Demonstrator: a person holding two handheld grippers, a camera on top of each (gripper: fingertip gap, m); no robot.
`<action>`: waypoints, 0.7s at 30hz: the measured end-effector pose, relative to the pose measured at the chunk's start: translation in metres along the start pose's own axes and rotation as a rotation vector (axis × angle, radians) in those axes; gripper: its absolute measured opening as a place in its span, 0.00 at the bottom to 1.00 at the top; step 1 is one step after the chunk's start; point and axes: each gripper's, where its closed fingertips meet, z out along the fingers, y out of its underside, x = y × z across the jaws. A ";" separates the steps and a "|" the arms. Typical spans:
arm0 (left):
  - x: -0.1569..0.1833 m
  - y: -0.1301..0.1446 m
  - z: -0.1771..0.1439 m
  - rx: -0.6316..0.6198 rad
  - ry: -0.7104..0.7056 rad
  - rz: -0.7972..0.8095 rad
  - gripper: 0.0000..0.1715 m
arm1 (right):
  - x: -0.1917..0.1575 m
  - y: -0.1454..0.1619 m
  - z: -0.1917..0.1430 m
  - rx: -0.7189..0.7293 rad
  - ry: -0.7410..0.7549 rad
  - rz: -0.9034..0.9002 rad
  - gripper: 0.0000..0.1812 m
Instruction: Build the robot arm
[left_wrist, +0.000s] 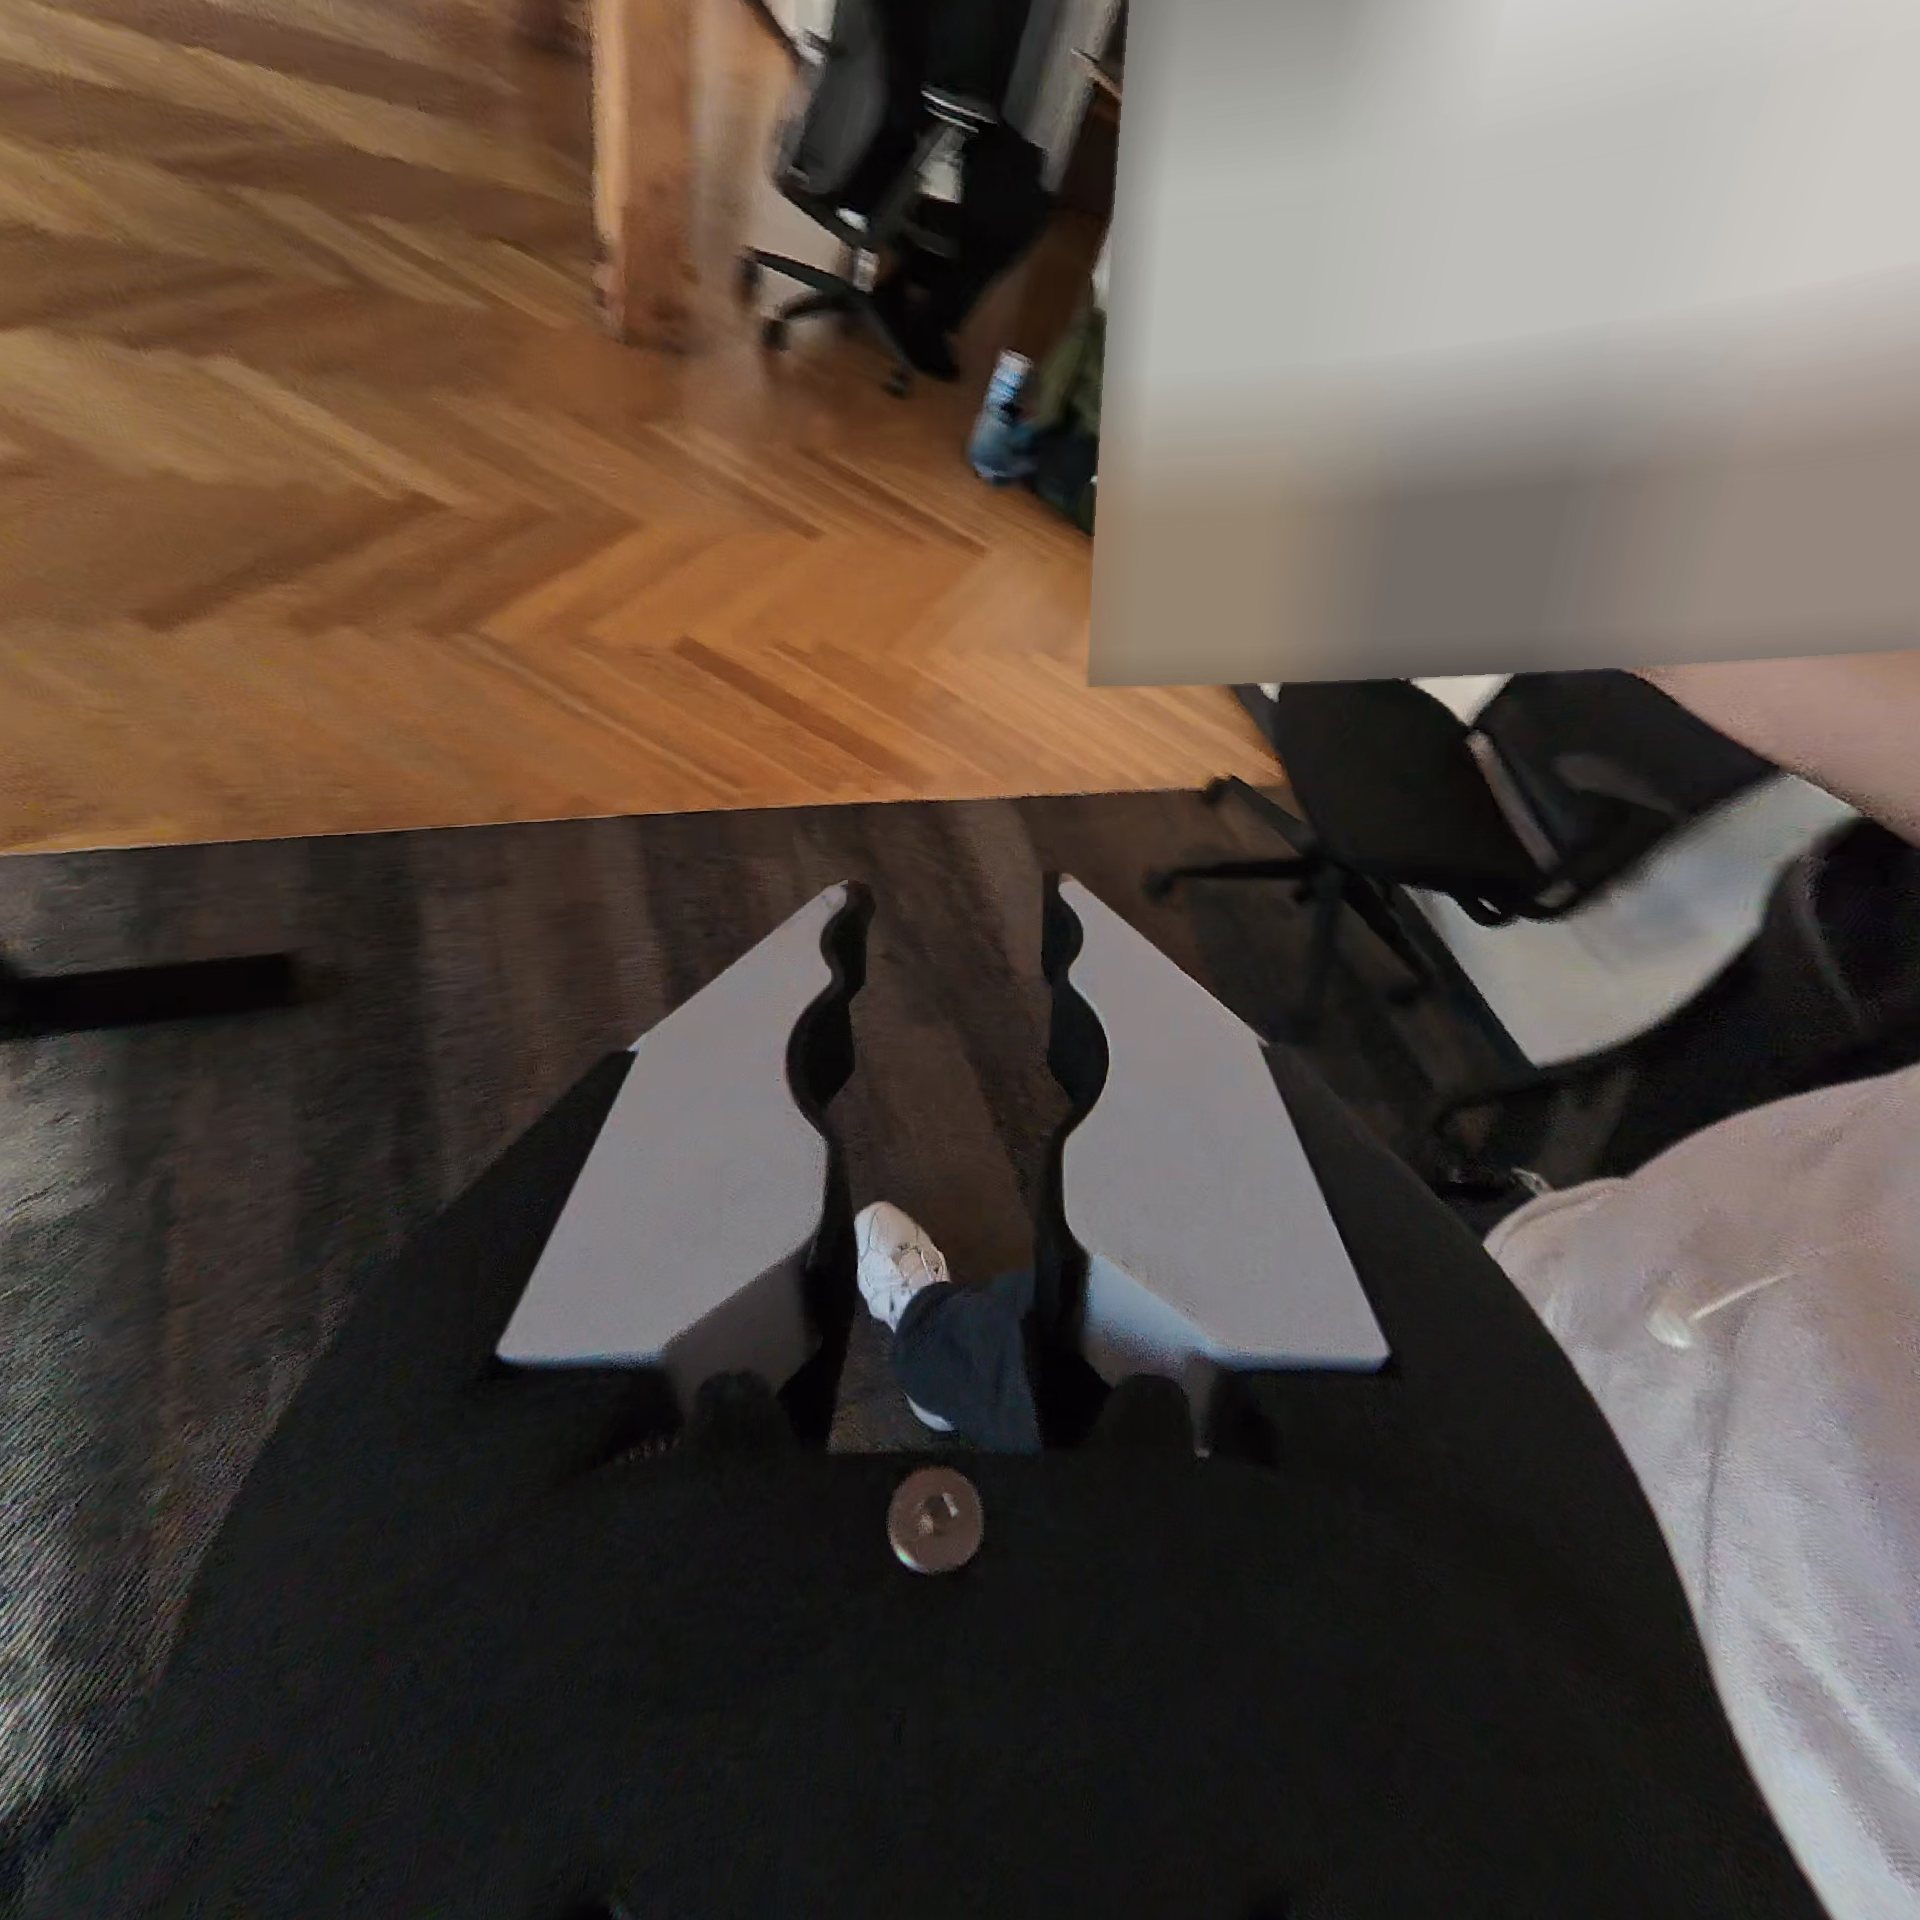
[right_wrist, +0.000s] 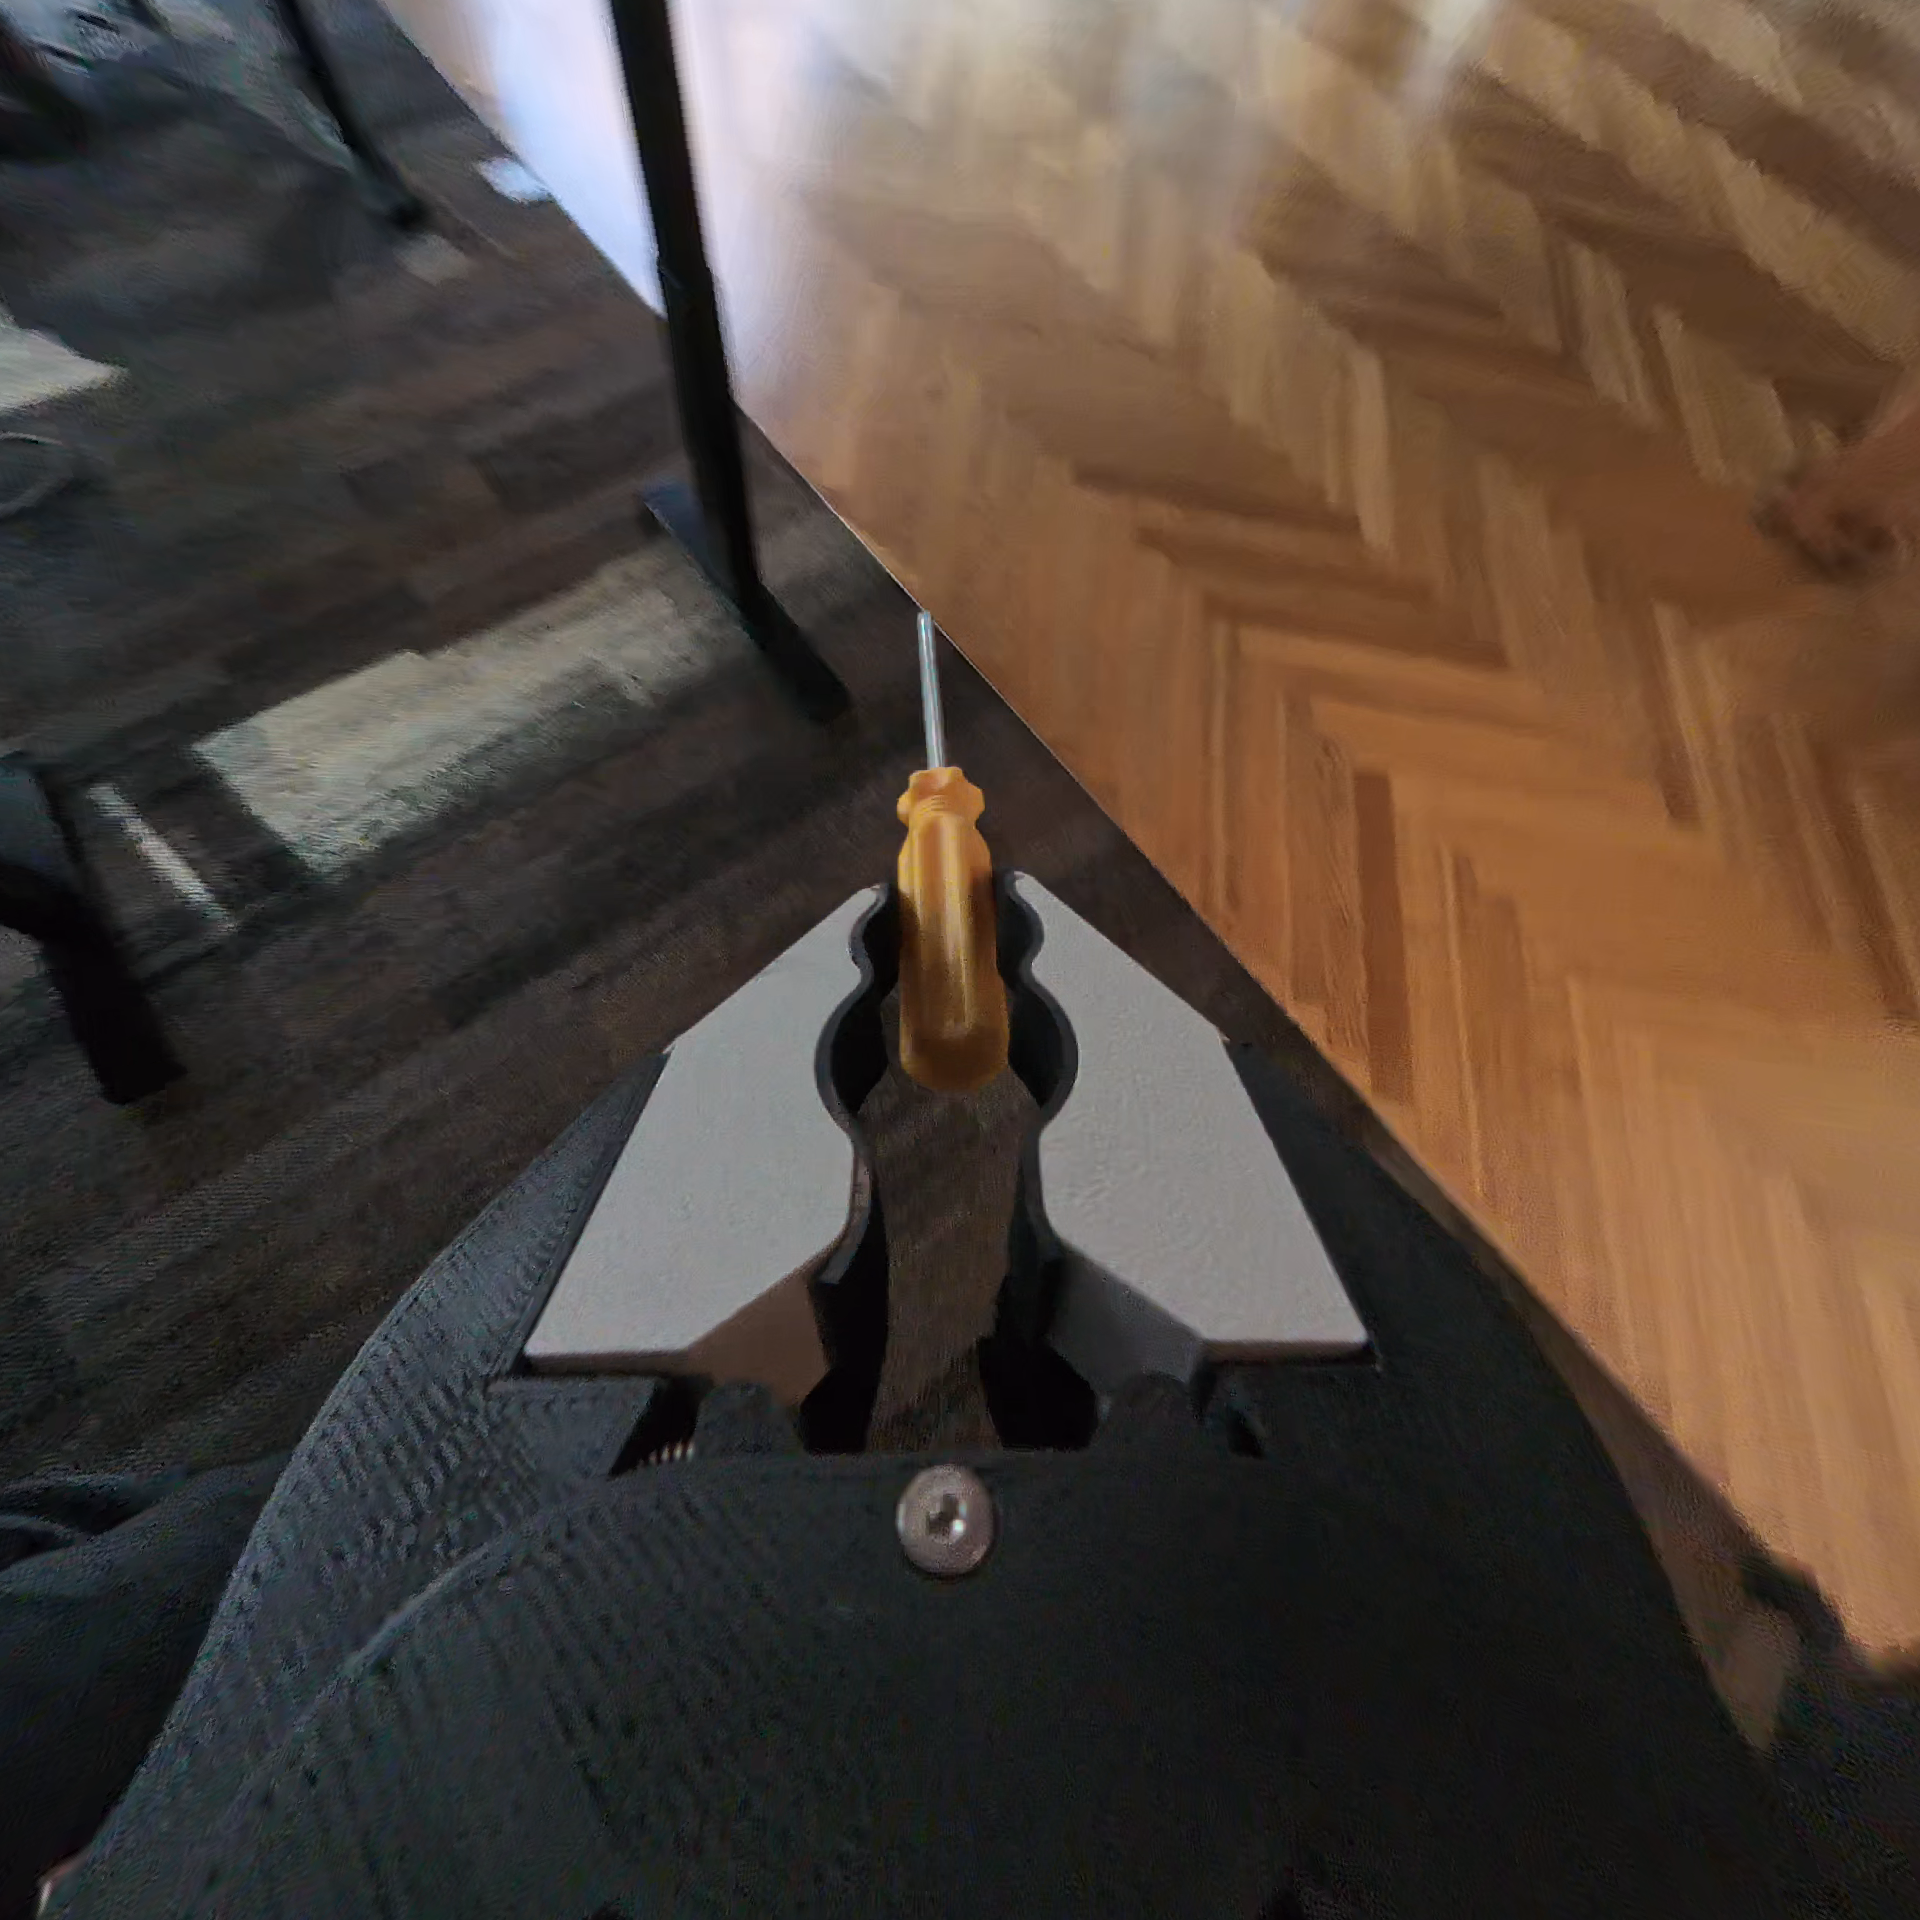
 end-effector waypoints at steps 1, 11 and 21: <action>0.013 0.003 0.023 -0.033 0.069 0.019 0.19 | 0.021 0.037 -0.016 -0.052 0.066 0.062 0.10; 0.130 0.015 0.286 -0.196 0.438 0.167 0.19 | 0.163 0.310 -0.022 -0.388 0.350 0.571 0.06; 0.194 0.019 0.538 -0.178 0.652 0.065 0.19 | 0.268 0.498 0.071 -0.589 0.248 0.707 0.06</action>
